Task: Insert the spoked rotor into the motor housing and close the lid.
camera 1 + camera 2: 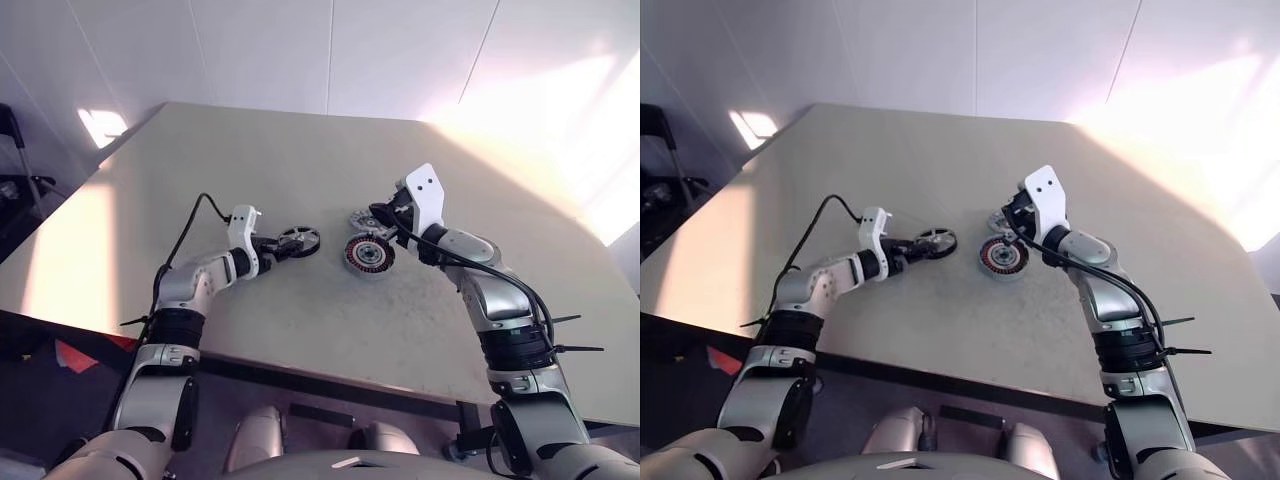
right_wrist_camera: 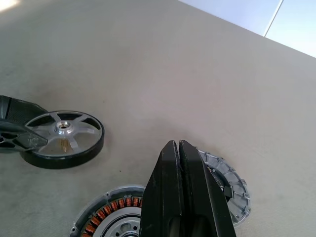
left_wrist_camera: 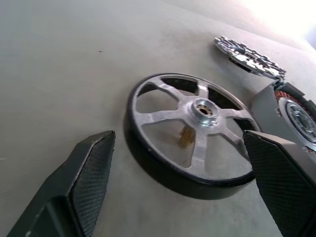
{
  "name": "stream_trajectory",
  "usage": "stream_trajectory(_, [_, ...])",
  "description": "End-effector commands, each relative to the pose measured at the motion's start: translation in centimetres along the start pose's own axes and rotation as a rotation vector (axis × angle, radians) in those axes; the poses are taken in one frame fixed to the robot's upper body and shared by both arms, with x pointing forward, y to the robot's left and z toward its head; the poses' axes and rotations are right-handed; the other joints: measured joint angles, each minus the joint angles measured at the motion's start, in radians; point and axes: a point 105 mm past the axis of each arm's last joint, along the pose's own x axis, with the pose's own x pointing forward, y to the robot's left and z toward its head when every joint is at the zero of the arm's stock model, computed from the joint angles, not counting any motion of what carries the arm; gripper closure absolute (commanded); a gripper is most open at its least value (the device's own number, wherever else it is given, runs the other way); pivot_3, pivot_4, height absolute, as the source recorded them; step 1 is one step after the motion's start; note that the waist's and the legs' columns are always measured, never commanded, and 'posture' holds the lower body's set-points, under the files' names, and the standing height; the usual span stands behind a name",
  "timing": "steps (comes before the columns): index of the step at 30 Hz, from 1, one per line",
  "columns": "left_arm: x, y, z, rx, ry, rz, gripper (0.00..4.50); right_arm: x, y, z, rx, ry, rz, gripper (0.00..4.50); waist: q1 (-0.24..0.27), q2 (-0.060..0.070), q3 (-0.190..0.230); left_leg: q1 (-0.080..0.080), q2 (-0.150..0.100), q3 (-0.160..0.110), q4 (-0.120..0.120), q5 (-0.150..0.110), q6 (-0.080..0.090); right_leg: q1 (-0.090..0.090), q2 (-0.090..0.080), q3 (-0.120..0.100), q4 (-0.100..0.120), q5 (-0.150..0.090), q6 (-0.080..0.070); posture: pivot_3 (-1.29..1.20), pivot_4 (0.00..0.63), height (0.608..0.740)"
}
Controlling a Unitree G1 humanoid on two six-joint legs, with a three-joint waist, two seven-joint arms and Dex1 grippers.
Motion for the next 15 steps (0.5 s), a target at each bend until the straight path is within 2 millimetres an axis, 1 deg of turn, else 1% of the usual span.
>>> stream_trajectory(1, [0.8,-2.3,0.3,-0.039,0.000,-0.107,0.13,-0.2,-0.4,2.3,-0.032,-0.077,-0.014,4.47,0.000,0.000,0.000,0.000,0.000,0.000,0.000,0.000,0.000,0.000,0.000,0.000,0.000,0.000,0.000,0.00,0.000,0.740])
stream_trajectory(4, [0.9,-2.7,0.4,-0.077,-0.016,-0.127,0.75,-0.2,-0.6,2.3,-0.028,-0.078,-0.029,4.50,-0.001,-0.001,0.000,0.000,0.000,0.000,0.000,0.000,0.000,0.000,0.000,0.000,0.000,0.000,0.000,0.00,0.000,0.740])
stream_trajectory(6, [0.9,-2.9,0.4,-0.098,-0.024,-0.131,1.35,-0.3,-0.8,2.3,-0.026,-0.075,-0.041,4.50,-0.003,-0.001,0.001,-0.001,0.000,0.000,0.000,0.000,0.000,-0.001,0.000,0.000,0.000,0.000,0.000,0.00,0.000,0.740])
stream_trajectory(11, [0.7,-2.9,0.3,-0.139,-0.026,-0.140,3.15,-0.4,-1.3,2.2,-0.025,-0.068,-0.062,4.50,-0.004,-0.001,0.001,-0.003,0.000,0.000,0.000,0.000,0.000,-0.003,0.000,0.000,0.000,0.000,0.000,0.00,0.000,0.740])
stream_trajectory(15, [0.7,-3.2,0.5,-0.175,-0.039,-0.155,3.19,-0.4,-1.8,2.0,-0.027,-0.059,-0.084,4.50,-0.004,-0.001,0.001,-0.006,0.000,0.000,0.000,0.000,0.000,-0.007,0.000,0.000,0.000,0.000,0.000,0.00,0.000,0.740])
